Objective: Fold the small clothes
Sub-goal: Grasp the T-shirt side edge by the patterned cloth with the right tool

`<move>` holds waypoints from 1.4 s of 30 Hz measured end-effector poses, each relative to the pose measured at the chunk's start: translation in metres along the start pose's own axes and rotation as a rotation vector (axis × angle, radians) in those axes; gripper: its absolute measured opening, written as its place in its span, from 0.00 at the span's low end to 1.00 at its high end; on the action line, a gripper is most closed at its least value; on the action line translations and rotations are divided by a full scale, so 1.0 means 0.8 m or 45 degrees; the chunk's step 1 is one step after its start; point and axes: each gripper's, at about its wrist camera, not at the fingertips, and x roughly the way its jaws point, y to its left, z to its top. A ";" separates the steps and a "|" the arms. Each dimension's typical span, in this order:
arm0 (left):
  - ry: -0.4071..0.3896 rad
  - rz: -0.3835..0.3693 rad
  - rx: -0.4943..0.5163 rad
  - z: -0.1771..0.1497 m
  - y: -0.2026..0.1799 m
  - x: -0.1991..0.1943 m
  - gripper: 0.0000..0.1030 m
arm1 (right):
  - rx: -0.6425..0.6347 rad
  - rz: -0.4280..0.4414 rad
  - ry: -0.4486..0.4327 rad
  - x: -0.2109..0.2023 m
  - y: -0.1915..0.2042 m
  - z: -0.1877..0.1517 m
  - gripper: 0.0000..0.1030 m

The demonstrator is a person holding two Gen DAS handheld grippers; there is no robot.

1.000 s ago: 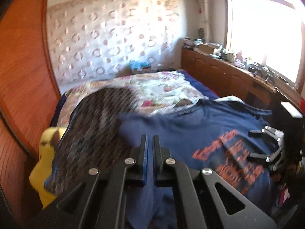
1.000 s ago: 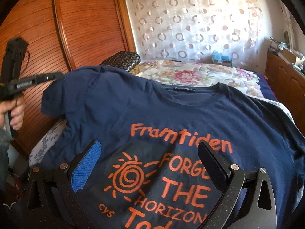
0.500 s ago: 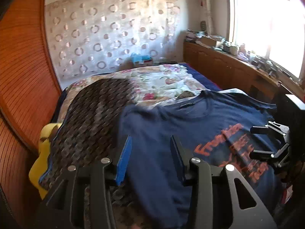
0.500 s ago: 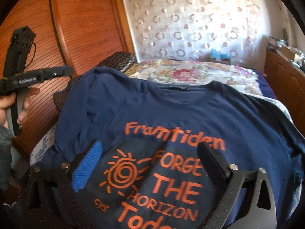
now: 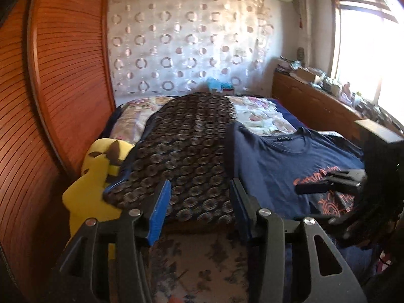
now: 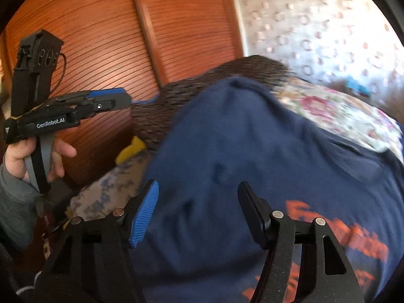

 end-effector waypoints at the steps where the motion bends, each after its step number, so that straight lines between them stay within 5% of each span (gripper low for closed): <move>1: 0.001 0.008 -0.015 -0.003 0.006 -0.002 0.46 | -0.014 0.013 0.006 0.009 0.007 0.004 0.65; 7: 0.014 0.039 -0.038 -0.017 0.022 0.000 0.46 | -0.119 0.004 0.065 0.064 0.049 0.017 0.64; 10: 0.025 0.042 -0.032 -0.024 0.021 0.004 0.46 | -0.168 -0.090 0.113 0.082 0.048 0.014 0.28; 12: 0.029 0.034 -0.025 -0.027 0.020 0.005 0.46 | -0.163 -0.051 0.104 0.078 0.041 0.011 0.09; 14: 0.033 0.024 -0.013 -0.029 0.016 0.009 0.46 | -0.157 -0.036 0.062 0.064 0.038 0.015 0.08; 19: 0.032 -0.021 -0.001 -0.027 -0.001 0.019 0.46 | -0.089 0.014 -0.068 0.016 0.012 0.030 0.08; 23: 0.031 -0.055 0.017 -0.026 -0.015 0.023 0.46 | 0.016 -0.110 -0.085 -0.004 -0.028 0.030 0.08; 25: 0.034 -0.070 0.029 -0.025 -0.023 0.027 0.46 | 0.096 -0.255 -0.062 -0.009 -0.059 0.022 0.20; 27: 0.038 -0.082 0.042 -0.024 -0.030 0.030 0.46 | 0.130 -0.354 -0.051 -0.013 -0.085 0.016 0.56; 33: 0.053 -0.106 0.076 -0.022 -0.051 0.039 0.46 | 0.169 -0.295 -0.077 -0.030 -0.118 0.010 0.56; 42: 0.077 -0.127 0.100 -0.024 -0.069 0.047 0.46 | 0.014 -0.171 0.135 0.029 -0.102 -0.010 0.53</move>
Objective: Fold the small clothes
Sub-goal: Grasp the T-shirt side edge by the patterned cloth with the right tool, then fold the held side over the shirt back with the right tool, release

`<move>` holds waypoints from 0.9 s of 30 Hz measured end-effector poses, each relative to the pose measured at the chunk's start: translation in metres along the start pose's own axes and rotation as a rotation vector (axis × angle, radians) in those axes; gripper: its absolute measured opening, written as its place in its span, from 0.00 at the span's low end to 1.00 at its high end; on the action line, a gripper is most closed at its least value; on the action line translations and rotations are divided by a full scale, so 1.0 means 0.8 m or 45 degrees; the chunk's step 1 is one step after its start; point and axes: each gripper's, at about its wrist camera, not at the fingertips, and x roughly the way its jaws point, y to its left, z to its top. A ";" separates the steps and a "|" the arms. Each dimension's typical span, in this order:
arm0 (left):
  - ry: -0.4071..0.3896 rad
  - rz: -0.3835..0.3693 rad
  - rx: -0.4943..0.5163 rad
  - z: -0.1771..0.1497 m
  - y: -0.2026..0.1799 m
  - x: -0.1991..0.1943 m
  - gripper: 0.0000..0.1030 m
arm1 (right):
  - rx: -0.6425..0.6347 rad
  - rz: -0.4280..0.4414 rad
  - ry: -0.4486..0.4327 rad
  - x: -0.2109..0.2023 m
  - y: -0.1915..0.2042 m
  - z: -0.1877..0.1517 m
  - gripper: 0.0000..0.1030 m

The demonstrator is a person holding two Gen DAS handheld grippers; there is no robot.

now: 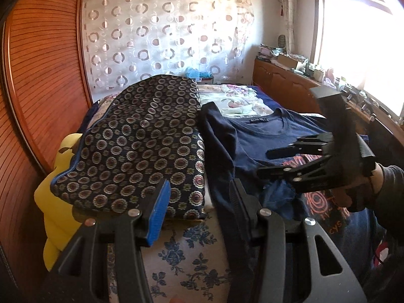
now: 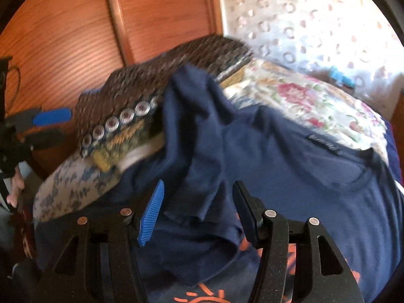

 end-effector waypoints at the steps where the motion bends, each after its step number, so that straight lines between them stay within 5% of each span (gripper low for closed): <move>1: 0.004 -0.002 -0.002 0.000 -0.001 0.001 0.46 | -0.005 -0.017 0.024 0.007 0.001 0.000 0.52; 4: 0.011 -0.007 -0.003 -0.001 -0.004 0.004 0.46 | 0.013 -0.015 0.083 0.028 -0.007 -0.002 0.35; 6: 0.017 -0.008 -0.005 -0.002 -0.004 0.005 0.46 | -0.004 -0.008 0.087 0.031 -0.008 -0.002 0.10; 8: 0.022 -0.008 -0.008 -0.003 -0.005 0.007 0.46 | -0.020 0.017 0.069 0.026 -0.011 0.000 0.06; 15: 0.028 -0.020 -0.008 -0.006 -0.009 0.012 0.46 | 0.036 -0.080 -0.052 0.004 -0.042 0.020 0.04; 22: 0.034 -0.031 0.001 -0.006 -0.020 0.015 0.46 | 0.128 -0.393 -0.112 -0.009 -0.088 0.045 0.03; 25: 0.037 -0.034 0.001 -0.005 -0.023 0.016 0.47 | 0.150 -0.296 -0.142 -0.019 -0.093 0.046 0.06; 27: 0.038 -0.034 0.000 -0.004 -0.023 0.018 0.47 | 0.134 -0.209 -0.127 -0.019 -0.087 0.042 0.26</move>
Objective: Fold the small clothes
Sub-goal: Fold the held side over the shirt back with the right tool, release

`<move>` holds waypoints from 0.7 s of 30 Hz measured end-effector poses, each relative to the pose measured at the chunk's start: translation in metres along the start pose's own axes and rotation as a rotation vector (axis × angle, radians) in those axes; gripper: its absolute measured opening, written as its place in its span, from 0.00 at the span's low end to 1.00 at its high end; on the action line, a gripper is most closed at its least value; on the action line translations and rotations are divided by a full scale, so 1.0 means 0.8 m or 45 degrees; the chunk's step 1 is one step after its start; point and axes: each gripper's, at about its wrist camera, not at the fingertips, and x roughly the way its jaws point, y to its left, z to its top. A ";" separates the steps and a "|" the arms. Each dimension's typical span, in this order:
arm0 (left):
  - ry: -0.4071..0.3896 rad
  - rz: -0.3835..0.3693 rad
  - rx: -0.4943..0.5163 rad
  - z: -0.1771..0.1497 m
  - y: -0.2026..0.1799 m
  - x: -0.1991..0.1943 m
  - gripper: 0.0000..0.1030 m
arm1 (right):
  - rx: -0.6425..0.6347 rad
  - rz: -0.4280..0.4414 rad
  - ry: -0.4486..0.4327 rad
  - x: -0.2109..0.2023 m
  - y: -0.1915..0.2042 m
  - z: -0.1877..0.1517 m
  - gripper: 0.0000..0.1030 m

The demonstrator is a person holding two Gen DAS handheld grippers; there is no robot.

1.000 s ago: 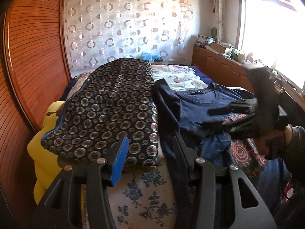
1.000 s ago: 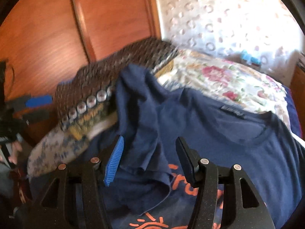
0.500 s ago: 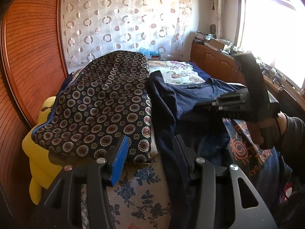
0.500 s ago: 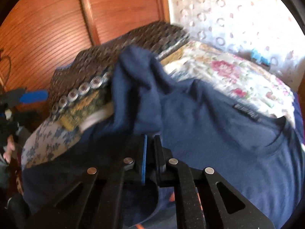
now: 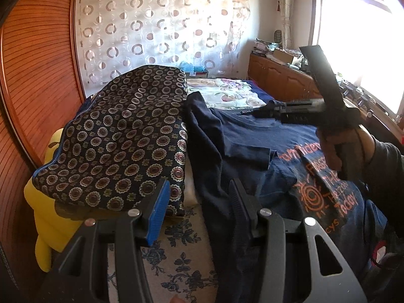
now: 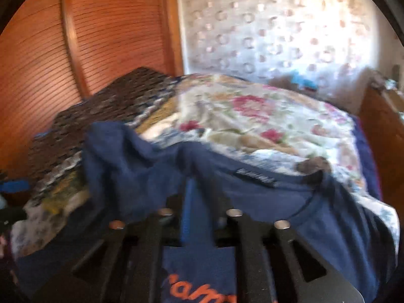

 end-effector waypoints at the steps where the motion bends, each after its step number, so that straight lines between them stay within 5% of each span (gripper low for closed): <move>1: 0.001 -0.003 -0.001 0.000 -0.001 0.000 0.47 | -0.003 0.051 0.017 0.001 0.005 -0.003 0.27; 7: 0.030 -0.032 -0.006 -0.010 -0.012 0.011 0.47 | -0.050 0.176 0.134 0.001 0.039 -0.035 0.27; 14: 0.118 -0.059 0.025 -0.037 -0.036 0.039 0.47 | -0.100 0.170 0.200 0.007 0.052 -0.056 0.27; 17: 0.162 -0.043 0.053 -0.046 -0.042 0.051 0.47 | -0.124 0.166 0.217 0.009 0.052 -0.058 0.10; 21: 0.195 -0.037 0.044 -0.051 -0.041 0.059 0.47 | -0.143 0.172 0.202 0.008 0.049 -0.057 0.01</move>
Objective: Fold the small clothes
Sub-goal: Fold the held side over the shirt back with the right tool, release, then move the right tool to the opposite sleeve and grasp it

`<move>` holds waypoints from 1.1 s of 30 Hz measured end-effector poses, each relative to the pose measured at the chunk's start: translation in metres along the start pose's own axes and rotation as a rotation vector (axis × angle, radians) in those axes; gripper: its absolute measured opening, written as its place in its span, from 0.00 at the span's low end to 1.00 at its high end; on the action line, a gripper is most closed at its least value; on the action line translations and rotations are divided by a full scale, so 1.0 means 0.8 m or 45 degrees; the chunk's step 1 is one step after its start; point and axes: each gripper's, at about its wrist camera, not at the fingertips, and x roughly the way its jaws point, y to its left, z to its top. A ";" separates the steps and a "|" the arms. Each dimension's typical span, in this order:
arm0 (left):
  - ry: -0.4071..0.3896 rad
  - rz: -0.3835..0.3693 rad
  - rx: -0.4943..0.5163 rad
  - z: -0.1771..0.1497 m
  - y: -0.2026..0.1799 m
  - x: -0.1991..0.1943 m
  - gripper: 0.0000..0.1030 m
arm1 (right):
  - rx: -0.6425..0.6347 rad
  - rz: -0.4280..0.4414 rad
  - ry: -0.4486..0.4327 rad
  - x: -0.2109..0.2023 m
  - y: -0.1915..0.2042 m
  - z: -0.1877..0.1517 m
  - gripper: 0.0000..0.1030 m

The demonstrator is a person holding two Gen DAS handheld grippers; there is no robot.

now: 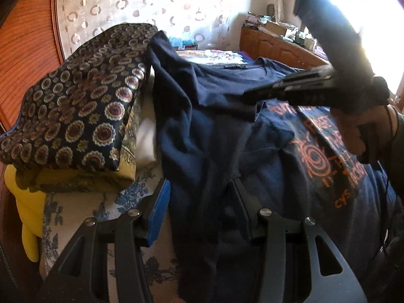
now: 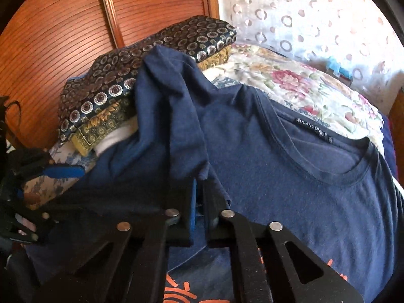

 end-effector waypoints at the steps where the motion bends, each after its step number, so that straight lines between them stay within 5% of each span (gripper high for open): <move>1: 0.007 -0.001 -0.003 -0.001 0.000 0.001 0.47 | -0.004 -0.009 -0.015 -0.003 -0.001 0.001 0.01; 8: 0.019 0.022 0.001 -0.005 -0.004 0.004 0.49 | 0.040 -0.140 -0.149 -0.024 -0.035 0.032 0.00; 14: 0.025 0.034 0.008 -0.001 -0.003 0.007 0.51 | 0.114 -0.343 -0.119 -0.003 -0.080 0.052 0.00; 16: 0.025 0.036 0.010 -0.002 -0.003 0.007 0.51 | 0.129 -0.353 -0.107 0.000 -0.082 0.050 0.09; 18: 0.025 0.038 0.012 -0.001 -0.002 0.007 0.52 | 0.137 -0.350 -0.113 -0.005 -0.083 0.046 0.48; 19: 0.026 0.039 0.014 -0.001 -0.003 0.008 0.52 | 0.148 -0.334 -0.128 -0.011 -0.084 0.042 0.52; 27: 0.027 0.039 0.019 0.000 -0.003 0.009 0.53 | 0.185 -0.257 -0.212 -0.107 -0.084 -0.015 0.55; 33: 0.045 0.052 0.017 0.003 -0.004 0.008 0.53 | 0.273 -0.346 -0.295 -0.209 -0.107 -0.080 0.60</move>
